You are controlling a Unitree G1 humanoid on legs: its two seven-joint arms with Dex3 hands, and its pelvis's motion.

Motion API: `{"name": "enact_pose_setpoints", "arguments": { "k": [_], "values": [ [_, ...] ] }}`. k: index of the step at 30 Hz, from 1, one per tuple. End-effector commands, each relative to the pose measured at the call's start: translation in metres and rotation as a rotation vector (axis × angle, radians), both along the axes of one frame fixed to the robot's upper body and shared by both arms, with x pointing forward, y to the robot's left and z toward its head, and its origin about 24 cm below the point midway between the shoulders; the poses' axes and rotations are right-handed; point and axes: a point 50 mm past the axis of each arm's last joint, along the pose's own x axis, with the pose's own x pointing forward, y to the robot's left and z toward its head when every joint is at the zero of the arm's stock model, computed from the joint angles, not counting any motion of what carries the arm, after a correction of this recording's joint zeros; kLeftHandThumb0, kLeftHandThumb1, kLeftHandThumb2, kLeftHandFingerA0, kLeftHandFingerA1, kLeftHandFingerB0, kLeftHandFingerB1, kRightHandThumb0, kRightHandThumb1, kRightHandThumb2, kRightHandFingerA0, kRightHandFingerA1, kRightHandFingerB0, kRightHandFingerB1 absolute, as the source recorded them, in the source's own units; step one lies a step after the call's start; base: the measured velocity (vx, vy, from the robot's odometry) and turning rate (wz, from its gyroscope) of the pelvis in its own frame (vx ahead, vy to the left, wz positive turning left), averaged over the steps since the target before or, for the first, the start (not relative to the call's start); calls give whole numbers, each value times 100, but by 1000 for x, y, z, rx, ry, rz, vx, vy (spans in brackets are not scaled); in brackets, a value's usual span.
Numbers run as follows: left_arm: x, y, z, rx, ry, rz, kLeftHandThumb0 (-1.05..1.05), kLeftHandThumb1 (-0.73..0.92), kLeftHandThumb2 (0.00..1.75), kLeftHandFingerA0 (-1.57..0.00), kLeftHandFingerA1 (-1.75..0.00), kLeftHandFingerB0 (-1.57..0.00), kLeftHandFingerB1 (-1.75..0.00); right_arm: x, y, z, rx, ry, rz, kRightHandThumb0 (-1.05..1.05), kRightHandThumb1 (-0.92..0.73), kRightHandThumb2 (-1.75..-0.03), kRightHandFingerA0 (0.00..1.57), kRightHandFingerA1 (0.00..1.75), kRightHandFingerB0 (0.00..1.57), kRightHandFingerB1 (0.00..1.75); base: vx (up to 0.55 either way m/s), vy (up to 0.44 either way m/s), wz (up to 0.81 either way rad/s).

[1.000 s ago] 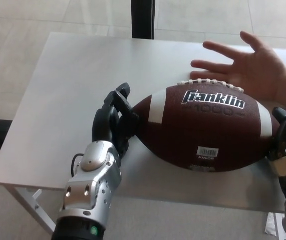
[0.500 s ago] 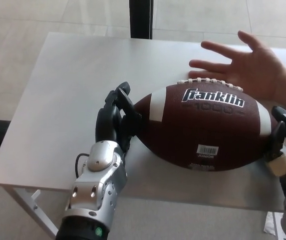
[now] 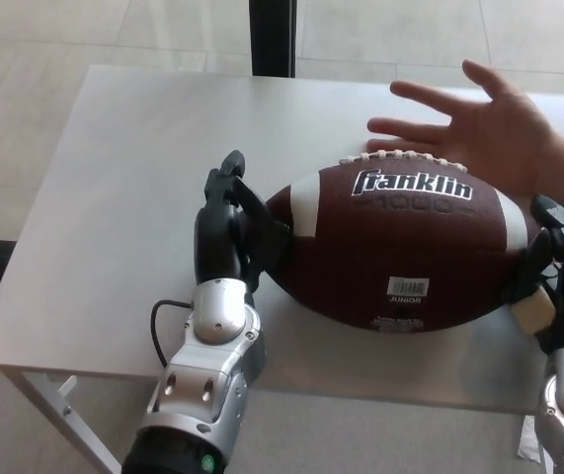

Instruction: The robot uses both its hands to grab the left and right ends of a football kept in the middle of the desk infront of it, lifts it up and places it in the palm of a person

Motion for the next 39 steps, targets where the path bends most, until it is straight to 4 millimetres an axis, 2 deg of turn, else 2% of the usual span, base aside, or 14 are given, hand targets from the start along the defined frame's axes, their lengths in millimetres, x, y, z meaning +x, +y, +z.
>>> {"name": "enact_pose_setpoints", "arguments": {
  "k": [1,2,3,6,9,15,16,17,19,20,22,27,28,39],
  "values": [
    [-15,-71,12,-30,-50,-147,-74,86,125,0,-52,0,-27,18,53,18,-151,-66,199,-91,-92,-71,40,62,45,37,0,0,0],
    [-13,-72,15,-33,-62,-141,-83,92,91,-8,-56,-3,-24,19,52,21,-164,-72,195,-93,-92,-73,39,62,43,37,0,0,0],
    [-12,-72,17,-34,-68,-140,-82,90,126,-10,-59,0,-27,20,52,22,-161,-74,190,-92,-92,-71,40,62,44,36,0,0,0],
    [-6,-73,24,-22,-85,-143,-85,89,107,-3,-53,-4,-28,25,52,29,-133,-79,167,-89,-72,-113,43,68,39,50,0,0,0],
    [3,-72,35,12,-121,-158,-77,89,128,-2,-44,-4,-28,30,53,40,-96,-114,154,-90,-90,-68,41,58,45,34,0,0,0],
    [15,-70,48,21,-141,-151,-86,89,114,-8,-57,-5,-34,39,52,51,-105,-171,123,-92,-90,-67,47,65,47,37,0,0,0],
    [16,-70,49,23,-142,-149,-87,92,128,-11,-59,0,-31,39,53,52,-104,-176,117,-88,-70,-112,48,69,40,49,0,0,0],
    [16,-69,49,13,-140,-151,-76,83,125,-2,-55,0,-36,39,52,53,-129,-185,117,-91,-91,-69,50,65,48,38,0,0,0],
    [17,-69,49,10,-140,-156,-88,90,127,-12,-60,0,-33,40,52,54,-99,-183,98,-92,-88,-67,47,65,50,38,0,0,0],
    [17,-68,49,2,-138,-159,-76,80,123,-2,-55,-2,-37,40,51,54,-101,-182,94,-88,-69,-111,46,67,43,50,0,0,0],
    [19,-67,49,-11,-134,-157,-89,92,85,-9,-55,-6,-35,39,51,55,-104,-187,89,-91,-89,-67,46,64,48,38,0,0,0],
    [21,-65,50,1,-147,-155,-87,80,121,-10,-58,0,-44,40,51,58,-71,-205,77,-88,-87,-67,47,63,49,38,0,0,0],
    [22,-64,51,5,-147,-157,-89,92,80,-8,-53,-7,-37,40,51,58,-67,-203,76,-93,-70,-86,47,65,45,44,0,0,0],
    [37,-58,73,57,-209,-173,-94,92,74,-21,-54,-21,-37,51,47,83,-54,-279,67,-85,-88,-67,48,63,43,39,0,0,0]
  ]
}}
